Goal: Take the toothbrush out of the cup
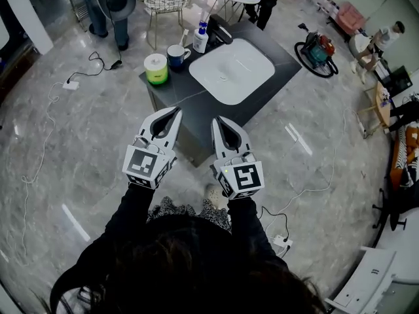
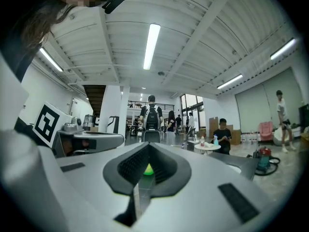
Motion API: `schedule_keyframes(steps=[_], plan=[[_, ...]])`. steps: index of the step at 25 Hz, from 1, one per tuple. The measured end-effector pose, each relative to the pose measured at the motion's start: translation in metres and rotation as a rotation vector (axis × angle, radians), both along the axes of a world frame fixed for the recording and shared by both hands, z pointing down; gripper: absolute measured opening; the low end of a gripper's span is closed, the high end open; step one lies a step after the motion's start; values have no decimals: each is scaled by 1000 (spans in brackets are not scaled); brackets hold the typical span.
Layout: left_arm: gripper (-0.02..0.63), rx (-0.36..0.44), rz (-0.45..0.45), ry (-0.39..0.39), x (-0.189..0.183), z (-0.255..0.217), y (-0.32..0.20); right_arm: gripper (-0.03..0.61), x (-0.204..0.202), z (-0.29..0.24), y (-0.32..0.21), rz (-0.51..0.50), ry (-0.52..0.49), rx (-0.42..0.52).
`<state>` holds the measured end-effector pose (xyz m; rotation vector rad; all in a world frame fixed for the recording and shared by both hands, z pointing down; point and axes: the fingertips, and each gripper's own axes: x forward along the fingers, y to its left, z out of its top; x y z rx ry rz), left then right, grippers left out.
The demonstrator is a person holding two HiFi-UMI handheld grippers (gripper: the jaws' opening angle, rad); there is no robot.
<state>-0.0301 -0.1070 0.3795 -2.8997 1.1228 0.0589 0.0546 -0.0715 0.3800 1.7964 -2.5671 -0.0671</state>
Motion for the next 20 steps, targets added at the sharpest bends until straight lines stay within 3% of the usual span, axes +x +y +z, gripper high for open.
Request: schedule_keyframes(steps=[20], plan=[[9, -20, -254, -28, 66, 2, -30, 5, 80, -1, -61, -244, 1, -1]])
